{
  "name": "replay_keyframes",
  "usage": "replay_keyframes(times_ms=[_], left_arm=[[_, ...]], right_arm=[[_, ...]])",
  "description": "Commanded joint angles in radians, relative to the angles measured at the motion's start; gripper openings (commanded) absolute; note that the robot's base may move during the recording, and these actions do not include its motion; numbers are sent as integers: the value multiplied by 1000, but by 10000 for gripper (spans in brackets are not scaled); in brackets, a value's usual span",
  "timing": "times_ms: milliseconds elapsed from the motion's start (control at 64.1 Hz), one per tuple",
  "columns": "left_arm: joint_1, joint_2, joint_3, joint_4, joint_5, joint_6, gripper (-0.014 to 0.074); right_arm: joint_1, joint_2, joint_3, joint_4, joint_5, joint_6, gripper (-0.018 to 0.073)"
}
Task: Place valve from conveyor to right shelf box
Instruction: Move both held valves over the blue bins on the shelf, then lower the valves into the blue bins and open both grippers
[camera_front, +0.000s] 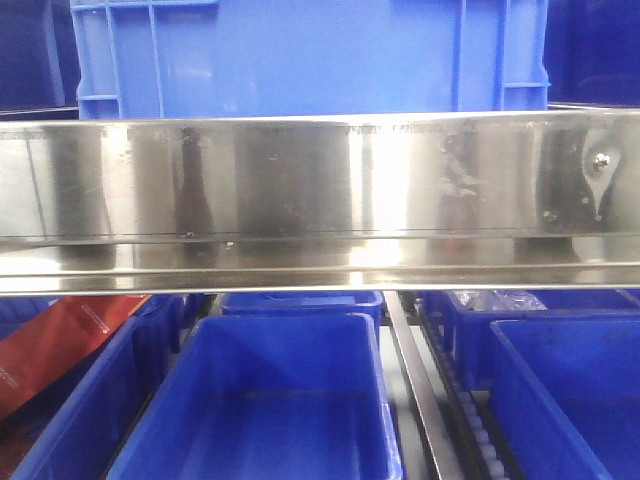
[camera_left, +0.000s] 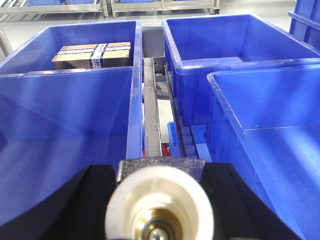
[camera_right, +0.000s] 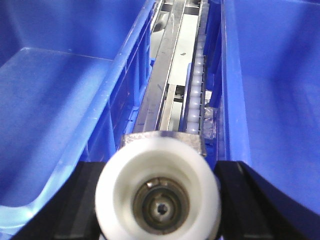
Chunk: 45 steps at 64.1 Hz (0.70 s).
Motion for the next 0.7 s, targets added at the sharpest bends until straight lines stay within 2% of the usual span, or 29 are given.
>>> replay_keyframes(times_ms=[0,686], left_arm=[[-2,-11,-12,-7,-52,-6,-111],[-2,-11,-12,-11,-58,-6,-111]], right_arm=[[1,-16,-21,-3,-67,-2,-153],[1,-18,-21,-3,-94,-2,-153]])
